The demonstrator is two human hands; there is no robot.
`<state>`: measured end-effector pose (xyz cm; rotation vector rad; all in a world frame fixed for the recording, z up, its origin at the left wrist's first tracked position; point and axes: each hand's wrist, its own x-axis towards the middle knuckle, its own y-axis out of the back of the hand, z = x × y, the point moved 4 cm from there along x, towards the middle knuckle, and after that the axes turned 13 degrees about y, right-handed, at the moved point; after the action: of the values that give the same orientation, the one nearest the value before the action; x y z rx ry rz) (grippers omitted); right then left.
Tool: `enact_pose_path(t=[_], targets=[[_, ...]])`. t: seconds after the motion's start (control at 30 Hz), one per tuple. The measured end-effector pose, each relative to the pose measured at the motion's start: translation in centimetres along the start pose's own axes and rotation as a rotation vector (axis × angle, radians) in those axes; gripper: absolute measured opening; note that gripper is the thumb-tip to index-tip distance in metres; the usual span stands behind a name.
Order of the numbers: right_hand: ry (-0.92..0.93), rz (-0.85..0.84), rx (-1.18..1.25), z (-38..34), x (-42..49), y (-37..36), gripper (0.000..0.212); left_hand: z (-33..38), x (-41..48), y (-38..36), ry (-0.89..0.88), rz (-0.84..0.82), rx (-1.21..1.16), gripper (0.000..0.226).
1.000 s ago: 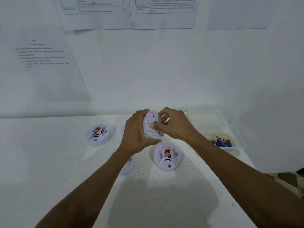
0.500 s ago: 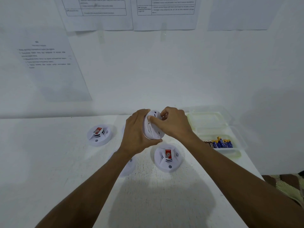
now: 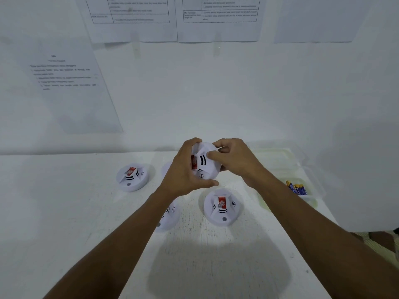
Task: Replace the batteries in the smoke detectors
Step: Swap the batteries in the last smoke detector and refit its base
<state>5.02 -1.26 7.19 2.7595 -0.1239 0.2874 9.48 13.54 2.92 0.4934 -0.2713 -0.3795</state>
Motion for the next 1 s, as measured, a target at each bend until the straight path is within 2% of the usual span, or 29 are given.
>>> enact_pose_path(t=[0.13, 0.27, 0.4, 0.53, 0.67, 0.73, 0.87, 1.0], targets=[[0.011, 0.058, 0.099, 1.1, -0.1, 1.5, 0.016, 0.3, -0.4, 1.2, 0.036, -0.083, -0.156, 0.082], [0.023, 0.146, 0.248, 2.0, -0.9, 2.2, 0.019, 0.4, -0.8, 1.0, 0.120, -0.209, -0.308, 0.068], [0.044, 0.181, 0.402, 2.4, -2.5, 1.6, 0.019, 0.2, -1.2, 0.4, 0.169, -0.133, -0.408, 0.065], [0.048, 0.112, 0.334, 3.5, -4.1, 0.6, 0.038, -0.5, -2.0, -0.5, 0.222, -0.018, -0.501, 0.065], [0.110, 0.175, 0.146, 4.2, -4.9, 0.6, 0.053, -0.4, -2.8, -1.3, 0.219, -0.075, -0.473, 0.049], [0.134, 0.180, 0.102, 4.0, -5.0, 0.8, 0.056, -0.3, -3.1, -1.0, 0.216, -0.103, -0.459, 0.042], [0.168, 0.163, 0.048, 3.3, -5.4, 0.8, 0.055, 0.2, -3.5, -0.6, 0.225, -0.120, -0.429, 0.054], [0.186, 0.161, 0.026, 2.8, -6.2, 0.5, 0.057, 0.5, -4.1, -0.5, 0.208, -0.125, -0.426, 0.051]])
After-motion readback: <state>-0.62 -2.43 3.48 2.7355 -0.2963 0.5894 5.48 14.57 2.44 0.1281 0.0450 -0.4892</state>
